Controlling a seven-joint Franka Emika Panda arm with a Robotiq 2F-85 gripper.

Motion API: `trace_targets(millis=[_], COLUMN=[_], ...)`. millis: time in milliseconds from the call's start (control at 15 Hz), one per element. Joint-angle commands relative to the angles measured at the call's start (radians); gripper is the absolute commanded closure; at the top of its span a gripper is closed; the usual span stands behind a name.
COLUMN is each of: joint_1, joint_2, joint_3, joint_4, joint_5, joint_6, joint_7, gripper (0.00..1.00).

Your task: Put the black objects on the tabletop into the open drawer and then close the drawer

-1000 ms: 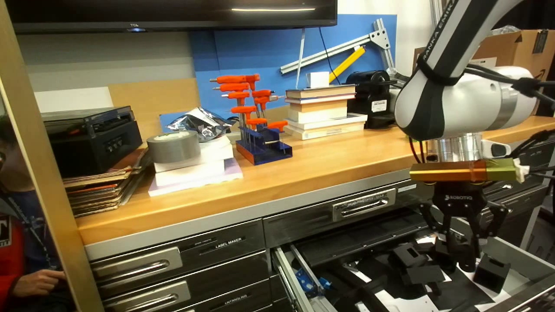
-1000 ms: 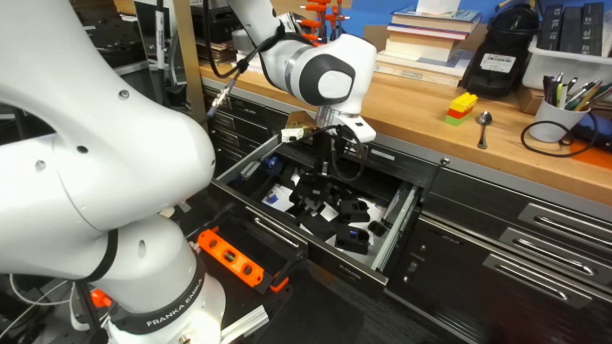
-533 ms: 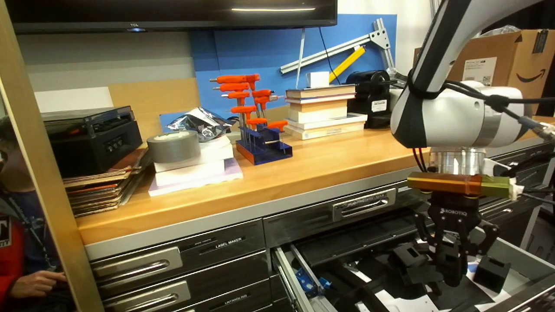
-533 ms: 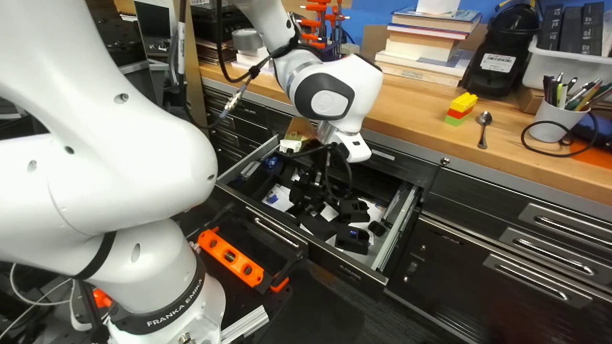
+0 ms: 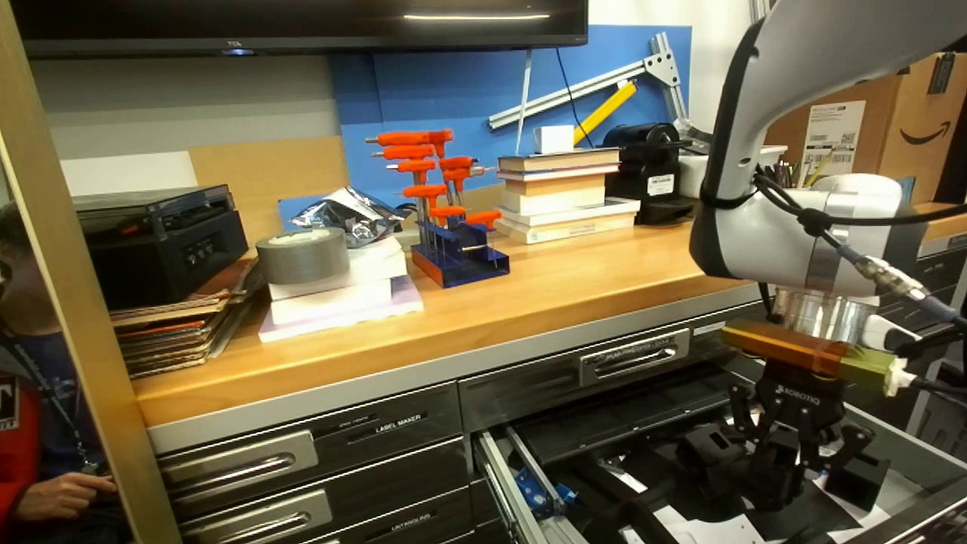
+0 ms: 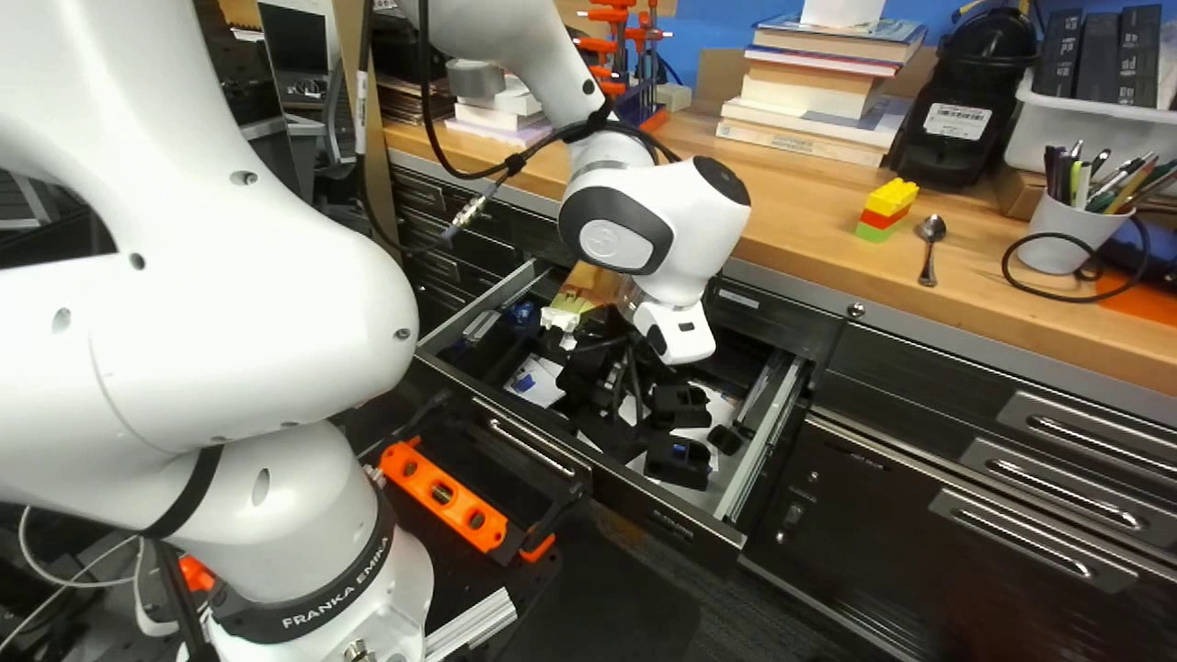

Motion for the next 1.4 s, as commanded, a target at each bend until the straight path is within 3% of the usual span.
trace_targets(millis=[0, 133, 267, 400, 600, 1333], joint_1=[0.033, 0.047, 0.071, 0.093, 0.125, 0.360], joint_2=[-0.109, -0.138, -0.148, -0.161, -0.186, -0.202], joint_3=[-0.020, -0.030, -0.053, -0.066, -0.081, -0.274], joint_4=[0.022, 0.022, 0.019, 0.017, 0.014, -0.100], joint_5=[0.117, 0.155, 0.181, 0.204, 0.230, 0.211], joint_6=[-0.037, -0.045, -0.056, -0.057, -0.057, -0.024], joint_7=[-0.046, -0.051, -0.049, -0.048, -0.040, 0.104], gripper=[0.78, 0.78, 0.28, 0.22, 0.02, 0.00])
